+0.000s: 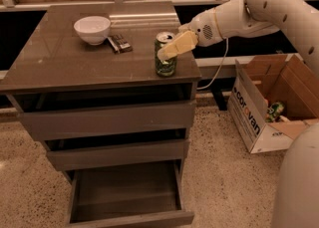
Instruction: Pick green can from bottom drawer and place on counter
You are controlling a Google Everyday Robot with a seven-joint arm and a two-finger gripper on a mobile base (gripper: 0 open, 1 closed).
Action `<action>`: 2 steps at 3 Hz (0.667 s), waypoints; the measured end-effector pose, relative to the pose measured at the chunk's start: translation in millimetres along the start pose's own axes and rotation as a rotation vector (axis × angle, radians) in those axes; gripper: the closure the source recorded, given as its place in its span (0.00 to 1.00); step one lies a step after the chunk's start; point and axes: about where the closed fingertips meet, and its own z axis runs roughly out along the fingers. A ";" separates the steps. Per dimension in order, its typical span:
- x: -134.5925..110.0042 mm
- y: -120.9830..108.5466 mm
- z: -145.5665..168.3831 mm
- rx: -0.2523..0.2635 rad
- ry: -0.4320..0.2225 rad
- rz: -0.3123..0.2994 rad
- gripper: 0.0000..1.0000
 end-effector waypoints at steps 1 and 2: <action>13.2 9.0 -19.0 -0.001 -0.036 -0.038 0.00; 40.5 17.7 -39.8 0.031 -0.031 -0.076 0.00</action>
Offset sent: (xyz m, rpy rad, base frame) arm -0.0673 -0.0811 -0.0337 -0.0482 -0.1297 -0.0227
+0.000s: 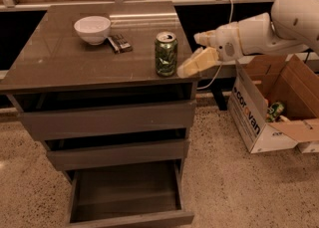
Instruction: Pick green can from bottom drawer and place on counter
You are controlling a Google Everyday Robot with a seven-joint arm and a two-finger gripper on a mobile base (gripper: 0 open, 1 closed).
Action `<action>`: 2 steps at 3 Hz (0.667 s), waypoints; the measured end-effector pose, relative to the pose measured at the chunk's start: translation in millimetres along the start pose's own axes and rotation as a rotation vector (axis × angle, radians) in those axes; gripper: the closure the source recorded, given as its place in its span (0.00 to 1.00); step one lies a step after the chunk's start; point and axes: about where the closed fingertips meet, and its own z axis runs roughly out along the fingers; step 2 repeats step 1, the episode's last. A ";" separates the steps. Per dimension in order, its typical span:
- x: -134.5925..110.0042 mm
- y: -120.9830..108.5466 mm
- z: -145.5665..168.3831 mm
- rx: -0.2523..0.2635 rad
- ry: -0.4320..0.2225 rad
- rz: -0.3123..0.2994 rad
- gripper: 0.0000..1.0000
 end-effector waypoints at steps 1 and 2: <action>4.1 1.7 1.9 -0.005 0.004 0.002 0.00; 4.1 1.7 1.9 -0.005 0.004 0.002 0.00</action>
Offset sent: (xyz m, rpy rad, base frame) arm 0.0000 0.0000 0.0000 0.0000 0.0000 0.0000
